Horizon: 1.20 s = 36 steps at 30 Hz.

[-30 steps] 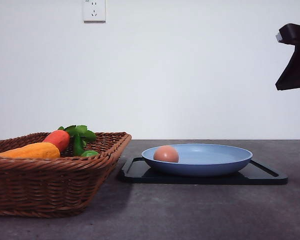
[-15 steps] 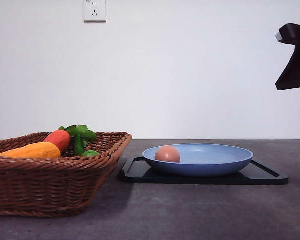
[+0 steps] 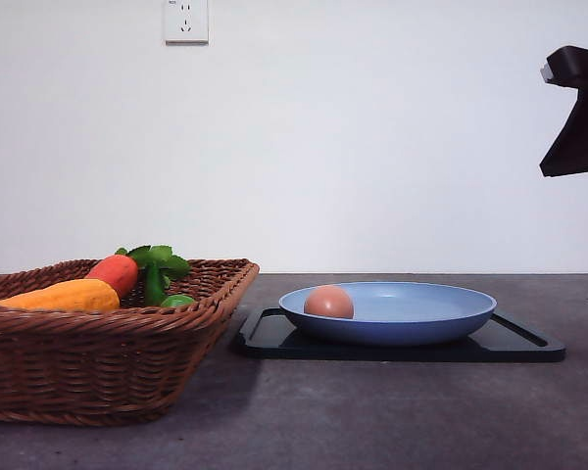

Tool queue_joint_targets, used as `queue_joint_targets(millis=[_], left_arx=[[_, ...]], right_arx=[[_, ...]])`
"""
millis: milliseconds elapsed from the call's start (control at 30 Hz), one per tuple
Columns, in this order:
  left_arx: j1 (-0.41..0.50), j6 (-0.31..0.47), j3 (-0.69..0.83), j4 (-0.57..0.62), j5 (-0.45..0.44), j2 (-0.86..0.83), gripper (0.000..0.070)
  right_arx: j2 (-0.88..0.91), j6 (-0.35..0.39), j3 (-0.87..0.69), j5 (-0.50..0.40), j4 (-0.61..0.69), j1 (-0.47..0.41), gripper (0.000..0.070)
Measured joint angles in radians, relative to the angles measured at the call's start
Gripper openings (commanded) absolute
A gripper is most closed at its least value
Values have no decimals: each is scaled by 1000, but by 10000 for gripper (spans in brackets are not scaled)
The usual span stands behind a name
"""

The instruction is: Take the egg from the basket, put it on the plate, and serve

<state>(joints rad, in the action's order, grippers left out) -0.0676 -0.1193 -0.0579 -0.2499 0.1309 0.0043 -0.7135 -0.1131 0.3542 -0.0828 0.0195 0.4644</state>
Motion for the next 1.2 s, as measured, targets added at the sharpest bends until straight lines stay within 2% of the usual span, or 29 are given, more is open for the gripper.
queue_joint_targets(millis=[867,1033,1200], left_arx=[[0,-3,6,19,0,0,0],[0,-3,6,19,0,0,0],[0,-3,6,19,0,0,0]], right_arx=[[10,0,0,0,-9,0,0],[152,7,0,-42,-16,-7,0],[347,64,-13,-50,-8,-69,0]])
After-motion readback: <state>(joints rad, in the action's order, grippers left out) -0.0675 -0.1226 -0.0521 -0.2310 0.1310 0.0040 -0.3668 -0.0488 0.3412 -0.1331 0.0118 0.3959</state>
